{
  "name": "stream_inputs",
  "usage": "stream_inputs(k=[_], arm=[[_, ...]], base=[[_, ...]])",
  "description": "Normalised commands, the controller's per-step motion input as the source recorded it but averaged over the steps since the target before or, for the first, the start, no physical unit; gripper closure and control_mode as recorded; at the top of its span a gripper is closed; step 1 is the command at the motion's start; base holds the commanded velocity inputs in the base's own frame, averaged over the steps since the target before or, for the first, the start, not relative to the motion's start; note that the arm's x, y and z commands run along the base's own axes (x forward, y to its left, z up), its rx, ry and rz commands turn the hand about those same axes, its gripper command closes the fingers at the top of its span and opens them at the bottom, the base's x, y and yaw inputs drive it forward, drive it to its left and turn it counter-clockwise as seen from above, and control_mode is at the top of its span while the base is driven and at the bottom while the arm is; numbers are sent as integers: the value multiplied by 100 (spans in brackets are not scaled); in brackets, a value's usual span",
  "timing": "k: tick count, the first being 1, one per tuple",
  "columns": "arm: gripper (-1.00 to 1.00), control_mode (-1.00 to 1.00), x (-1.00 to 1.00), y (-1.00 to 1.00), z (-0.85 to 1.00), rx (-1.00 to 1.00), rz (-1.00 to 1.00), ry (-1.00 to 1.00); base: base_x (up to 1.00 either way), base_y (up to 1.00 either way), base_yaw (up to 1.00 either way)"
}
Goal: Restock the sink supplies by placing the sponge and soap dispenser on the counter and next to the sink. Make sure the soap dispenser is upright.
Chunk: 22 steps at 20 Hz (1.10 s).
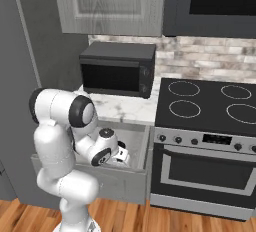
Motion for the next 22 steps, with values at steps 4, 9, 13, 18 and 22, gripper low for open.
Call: stream_inputs(k=[4,9,13,18,22], arm=[[100,-100,0,0,100,-4,0,-3],[100,-100,3,3,100,-4,0,0],[100,-100,0,0,100,-2,0,0],[100,-100,-20,0,100,0,0,0],[100,-100,-44,1,100,0,0,0]], base=[[0,0,0],[0,0,0],[0,0,0],[0,0,0],[0,0,0]])
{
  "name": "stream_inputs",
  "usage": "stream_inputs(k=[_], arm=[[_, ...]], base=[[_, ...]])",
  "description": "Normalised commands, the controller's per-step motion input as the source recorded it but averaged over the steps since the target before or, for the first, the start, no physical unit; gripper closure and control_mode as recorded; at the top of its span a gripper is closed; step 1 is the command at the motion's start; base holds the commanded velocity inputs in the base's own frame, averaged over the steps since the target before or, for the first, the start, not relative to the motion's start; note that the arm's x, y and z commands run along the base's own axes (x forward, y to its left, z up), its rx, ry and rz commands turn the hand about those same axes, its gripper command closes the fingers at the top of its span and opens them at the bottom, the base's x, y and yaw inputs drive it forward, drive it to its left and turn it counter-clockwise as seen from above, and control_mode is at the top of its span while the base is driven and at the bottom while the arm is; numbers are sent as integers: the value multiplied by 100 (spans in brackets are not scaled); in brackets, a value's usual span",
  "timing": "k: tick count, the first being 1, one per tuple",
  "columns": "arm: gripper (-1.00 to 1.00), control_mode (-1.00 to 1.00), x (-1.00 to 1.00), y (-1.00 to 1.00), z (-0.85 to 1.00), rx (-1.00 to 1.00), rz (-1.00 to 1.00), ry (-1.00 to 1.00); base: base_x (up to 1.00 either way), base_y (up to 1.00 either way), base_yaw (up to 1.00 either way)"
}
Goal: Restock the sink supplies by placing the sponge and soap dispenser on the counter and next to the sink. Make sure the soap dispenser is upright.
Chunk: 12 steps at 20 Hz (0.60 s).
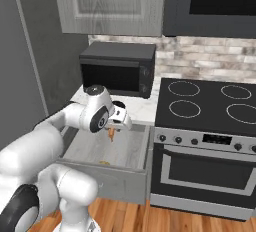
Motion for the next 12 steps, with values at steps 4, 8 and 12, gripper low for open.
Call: stream_inputs(k=[4,8,12], arm=[[100,-100,-60,2,99,-1,0,0],[100,-100,-40,13,63,-2,0,2],[100,-100,-2,11,0,-2,0,1]], base=[[0,0,0],[0,0,0],[0,0,0]])
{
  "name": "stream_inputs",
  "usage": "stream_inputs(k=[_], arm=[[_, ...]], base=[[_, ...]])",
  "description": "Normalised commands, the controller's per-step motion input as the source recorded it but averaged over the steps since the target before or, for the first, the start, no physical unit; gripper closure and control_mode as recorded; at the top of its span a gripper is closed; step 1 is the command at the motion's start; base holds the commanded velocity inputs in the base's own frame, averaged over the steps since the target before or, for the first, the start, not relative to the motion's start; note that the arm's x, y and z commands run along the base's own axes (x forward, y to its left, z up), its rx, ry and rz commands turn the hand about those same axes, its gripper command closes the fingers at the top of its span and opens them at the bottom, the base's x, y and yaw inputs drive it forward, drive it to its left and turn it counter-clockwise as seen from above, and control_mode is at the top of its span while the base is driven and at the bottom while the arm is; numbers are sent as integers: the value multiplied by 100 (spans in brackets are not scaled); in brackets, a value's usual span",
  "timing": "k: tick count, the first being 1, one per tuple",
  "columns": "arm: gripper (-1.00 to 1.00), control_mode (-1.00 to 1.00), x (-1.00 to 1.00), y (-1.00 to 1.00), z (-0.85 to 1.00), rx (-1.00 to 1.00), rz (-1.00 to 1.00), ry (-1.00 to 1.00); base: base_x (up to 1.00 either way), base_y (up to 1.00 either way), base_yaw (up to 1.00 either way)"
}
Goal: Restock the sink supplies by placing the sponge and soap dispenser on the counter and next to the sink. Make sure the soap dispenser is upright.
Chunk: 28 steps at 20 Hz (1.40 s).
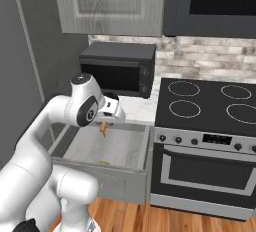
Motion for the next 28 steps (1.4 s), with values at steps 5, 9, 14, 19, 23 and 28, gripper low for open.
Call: stream_inputs(k=[5,9,14,19,23,28], arm=[[100,-100,0,15,-5,-3,2,3],[100,100,-24,-2,0,0,1,-1],[100,100,0,0,0,0,0,0],[100,100,0,0,0,0,0,0],[100,100,0,0,0,0,0,0],[100,100,0,0,0,0,0,0]], base=[[0,0,0],[-20,-6,-1],[-80,-23,-23],[-17,-7,-44],[3,0,-57],[12,0,-63]])
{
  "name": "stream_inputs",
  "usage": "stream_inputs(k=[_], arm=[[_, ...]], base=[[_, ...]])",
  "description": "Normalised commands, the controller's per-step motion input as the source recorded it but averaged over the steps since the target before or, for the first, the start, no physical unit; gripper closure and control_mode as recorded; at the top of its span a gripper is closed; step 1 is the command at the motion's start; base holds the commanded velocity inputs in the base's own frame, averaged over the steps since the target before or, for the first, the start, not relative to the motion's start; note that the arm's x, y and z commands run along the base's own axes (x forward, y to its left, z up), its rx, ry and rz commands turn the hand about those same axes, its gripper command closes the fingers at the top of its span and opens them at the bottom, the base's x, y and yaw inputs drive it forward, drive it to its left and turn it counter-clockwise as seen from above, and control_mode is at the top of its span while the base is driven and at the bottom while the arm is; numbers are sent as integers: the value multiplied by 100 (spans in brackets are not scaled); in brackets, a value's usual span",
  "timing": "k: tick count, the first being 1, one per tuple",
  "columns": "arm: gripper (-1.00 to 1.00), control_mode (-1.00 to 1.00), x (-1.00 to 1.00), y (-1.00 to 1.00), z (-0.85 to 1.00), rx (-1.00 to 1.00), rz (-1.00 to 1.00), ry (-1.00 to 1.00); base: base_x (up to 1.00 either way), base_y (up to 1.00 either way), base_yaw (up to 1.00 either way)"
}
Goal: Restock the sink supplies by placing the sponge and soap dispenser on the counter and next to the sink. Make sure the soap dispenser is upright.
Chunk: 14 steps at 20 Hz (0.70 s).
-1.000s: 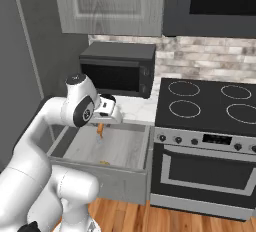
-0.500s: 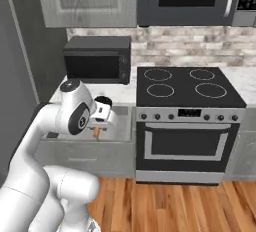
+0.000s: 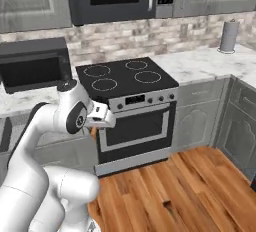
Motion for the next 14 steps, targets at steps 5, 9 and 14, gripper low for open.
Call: stream_inputs(k=[5,9,14], arm=[[100,100,0,0,0,0,0,0],[100,100,0,0,0,0,0,0],[100,100,0,0,0,0,0,0]], base=[[19,0,-69],[30,0,-74],[28,9,-80]])
